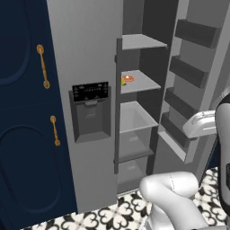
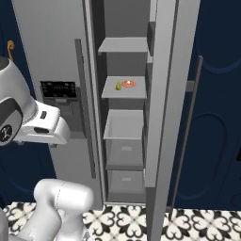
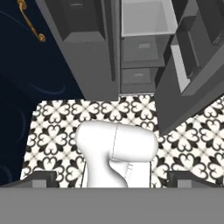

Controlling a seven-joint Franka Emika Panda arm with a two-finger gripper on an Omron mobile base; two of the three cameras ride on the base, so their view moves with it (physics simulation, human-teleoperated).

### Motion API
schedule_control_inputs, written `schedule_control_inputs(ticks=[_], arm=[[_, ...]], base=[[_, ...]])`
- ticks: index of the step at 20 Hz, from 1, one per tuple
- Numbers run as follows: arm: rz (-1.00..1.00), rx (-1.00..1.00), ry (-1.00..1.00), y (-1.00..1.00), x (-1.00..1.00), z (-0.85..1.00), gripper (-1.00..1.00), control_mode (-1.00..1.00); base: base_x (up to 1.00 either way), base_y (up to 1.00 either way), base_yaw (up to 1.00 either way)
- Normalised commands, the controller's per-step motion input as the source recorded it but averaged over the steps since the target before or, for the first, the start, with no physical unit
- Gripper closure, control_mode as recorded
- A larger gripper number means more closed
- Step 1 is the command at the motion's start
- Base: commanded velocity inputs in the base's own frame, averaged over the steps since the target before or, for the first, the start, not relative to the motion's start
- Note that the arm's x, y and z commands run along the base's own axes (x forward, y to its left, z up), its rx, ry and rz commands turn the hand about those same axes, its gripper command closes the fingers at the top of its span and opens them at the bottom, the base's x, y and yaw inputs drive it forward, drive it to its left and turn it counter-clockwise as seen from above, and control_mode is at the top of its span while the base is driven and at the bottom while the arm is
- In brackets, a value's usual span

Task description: Grab a lemon wedge from the fridge and one ice cube from the ice bowl, and put them in the glass of lemonade.

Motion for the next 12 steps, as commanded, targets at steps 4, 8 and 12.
schedule_control_inputs(ticks=[4,8,12], arm=[[0.00,0.00,0.00,0.00,0.01,0.00,-1.00,-1.00],[0.00,0.00,0.00,-0.01,0.01,-0.01,-1.00,1.00],[0.00,0.00,0.00,0.00,0.00,0.00,-1.00,1.00]], base=[[0.00,0.00,0.00],[0.13,-0.22,0.01],[0.40,-0.74,0.15]])
